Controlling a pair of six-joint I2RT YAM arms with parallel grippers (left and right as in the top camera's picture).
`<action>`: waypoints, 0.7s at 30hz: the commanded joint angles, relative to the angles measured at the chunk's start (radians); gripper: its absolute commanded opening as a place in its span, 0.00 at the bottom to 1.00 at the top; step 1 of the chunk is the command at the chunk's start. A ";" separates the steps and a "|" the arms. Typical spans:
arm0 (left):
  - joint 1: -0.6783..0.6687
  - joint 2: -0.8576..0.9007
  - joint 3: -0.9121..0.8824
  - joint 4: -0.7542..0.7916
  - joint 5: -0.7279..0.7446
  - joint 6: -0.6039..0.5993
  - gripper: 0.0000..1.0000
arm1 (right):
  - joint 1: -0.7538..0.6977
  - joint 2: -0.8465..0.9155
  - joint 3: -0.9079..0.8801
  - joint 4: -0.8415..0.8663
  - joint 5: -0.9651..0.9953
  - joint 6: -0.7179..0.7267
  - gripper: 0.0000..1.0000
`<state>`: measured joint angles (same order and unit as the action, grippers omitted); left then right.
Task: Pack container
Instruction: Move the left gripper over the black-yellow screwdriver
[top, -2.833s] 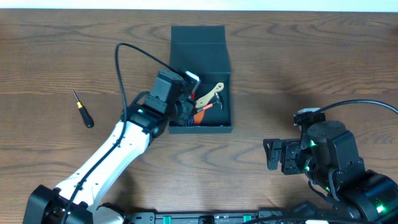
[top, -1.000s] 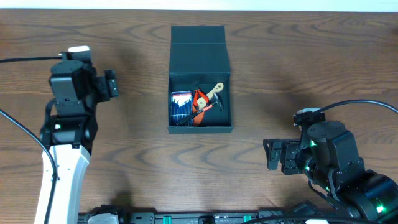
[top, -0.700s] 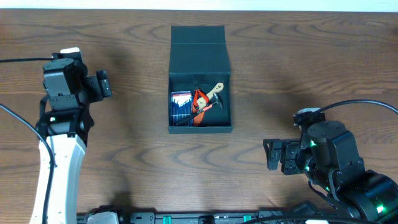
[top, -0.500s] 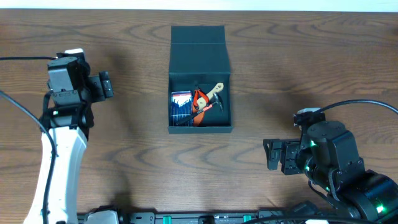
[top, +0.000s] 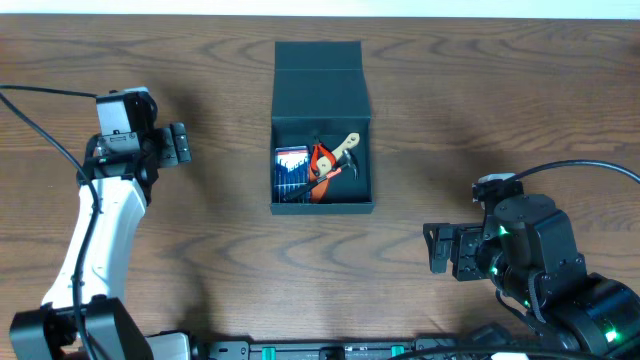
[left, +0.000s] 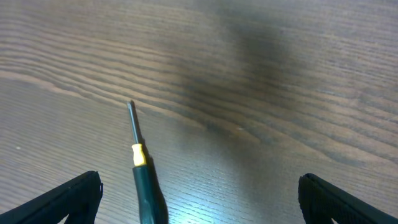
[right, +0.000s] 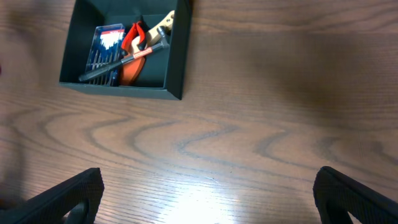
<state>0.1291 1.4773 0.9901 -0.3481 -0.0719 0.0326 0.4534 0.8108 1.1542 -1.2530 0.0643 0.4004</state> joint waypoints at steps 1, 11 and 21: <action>0.005 0.015 0.018 -0.003 0.013 -0.012 0.99 | -0.008 -0.001 -0.002 0.000 0.003 -0.013 0.99; 0.005 0.016 0.018 -0.003 0.012 -0.012 0.99 | -0.008 -0.001 -0.002 0.000 0.003 -0.013 0.99; 0.005 0.016 0.018 -0.003 0.021 -0.012 0.99 | -0.008 -0.001 -0.002 0.000 0.003 -0.013 0.99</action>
<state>0.1291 1.4853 0.9901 -0.3481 -0.0616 0.0257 0.4534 0.8108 1.1545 -1.2533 0.0639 0.4004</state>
